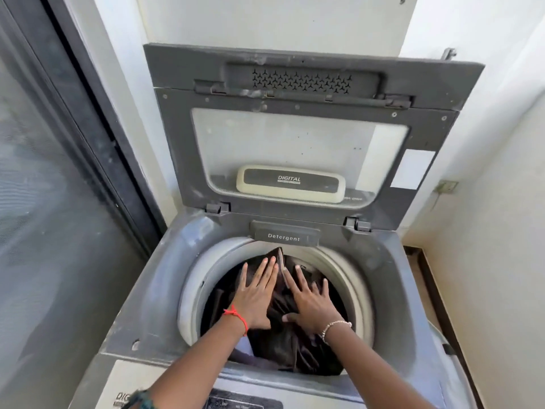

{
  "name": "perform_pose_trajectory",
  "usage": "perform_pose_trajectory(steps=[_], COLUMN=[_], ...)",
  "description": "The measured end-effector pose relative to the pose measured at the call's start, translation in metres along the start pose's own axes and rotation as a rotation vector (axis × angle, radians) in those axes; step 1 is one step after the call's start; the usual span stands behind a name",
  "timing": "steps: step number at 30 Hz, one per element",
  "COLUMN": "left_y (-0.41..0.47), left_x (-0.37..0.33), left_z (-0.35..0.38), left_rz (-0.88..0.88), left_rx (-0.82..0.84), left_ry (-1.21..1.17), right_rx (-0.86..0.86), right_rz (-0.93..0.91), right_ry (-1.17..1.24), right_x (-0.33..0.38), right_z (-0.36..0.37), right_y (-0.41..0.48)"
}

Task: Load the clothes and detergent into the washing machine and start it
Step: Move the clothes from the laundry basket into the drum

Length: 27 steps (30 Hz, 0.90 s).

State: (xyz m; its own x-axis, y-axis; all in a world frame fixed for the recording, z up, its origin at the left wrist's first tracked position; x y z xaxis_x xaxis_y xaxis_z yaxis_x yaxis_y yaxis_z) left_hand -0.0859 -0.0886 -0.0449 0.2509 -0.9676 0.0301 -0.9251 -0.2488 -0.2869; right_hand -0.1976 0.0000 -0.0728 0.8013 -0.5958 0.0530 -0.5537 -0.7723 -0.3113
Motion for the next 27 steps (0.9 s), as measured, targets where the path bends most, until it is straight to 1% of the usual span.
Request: perform_pose_trajectory(steps=[2,4,7,10,13,15,18,20,24,27], left_y=[0.004,0.010,0.023,0.039,0.064,0.085,0.124,0.153,0.222,0.279], left_x=[-0.003,-0.010,-0.032,-0.067,-0.118,-0.158,-0.224,-0.266,-0.338,-0.374], left_z=[0.002,-0.001,-0.021,-0.053,-0.088,-0.109,-0.127,-0.125,-0.090,-0.032], left_rz=[0.015,0.030,0.110,0.229,0.363,0.458,0.574,0.615,0.665,0.682], left_rx=[0.028,-0.004,-0.083,-0.203,-0.321,-0.378,-0.420,-0.410,-0.289,-0.146], left_ry=[-0.022,-0.064,-0.134,-0.184,-0.219,-0.267,-0.310,-0.307,-0.231,-0.208], right_rx=[0.034,0.010,-0.163,-0.364,-0.549,-0.622,-0.630,-0.582,-0.435,-0.316], right_rz=[0.017,0.044,0.049,0.066,0.179,0.315,0.481,0.548,0.630,0.660], right_ry=[-0.006,-0.003,0.141,0.421,0.664,0.771,0.799,0.800,0.824,0.863], right_x=[-0.009,-0.020,-0.043,-0.085,-0.152,-0.207,-0.282,-0.321,-0.378,-0.407], right_z=[-0.001,-0.009,-0.040,-0.079,-0.100,-0.098,-0.073,-0.043,0.037,0.101], right_y=[-0.002,-0.006,-0.022,-0.047,-0.075,-0.090,-0.114,-0.126,-0.130,-0.120])
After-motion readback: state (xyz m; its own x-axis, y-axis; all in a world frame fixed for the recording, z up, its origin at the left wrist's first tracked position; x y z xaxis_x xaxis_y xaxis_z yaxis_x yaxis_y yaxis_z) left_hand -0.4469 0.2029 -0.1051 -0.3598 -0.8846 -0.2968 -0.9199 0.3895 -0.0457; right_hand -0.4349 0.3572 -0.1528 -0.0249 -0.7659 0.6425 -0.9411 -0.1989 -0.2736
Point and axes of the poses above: each hand's wrist, its own y-axis towards the middle knuckle, its own z-axis out of the palm, x = y × z, the point moved 2 cm from there along y, towards the middle knuckle, and after that the axes turned 13 degrees about z, right-handed, at the moved point
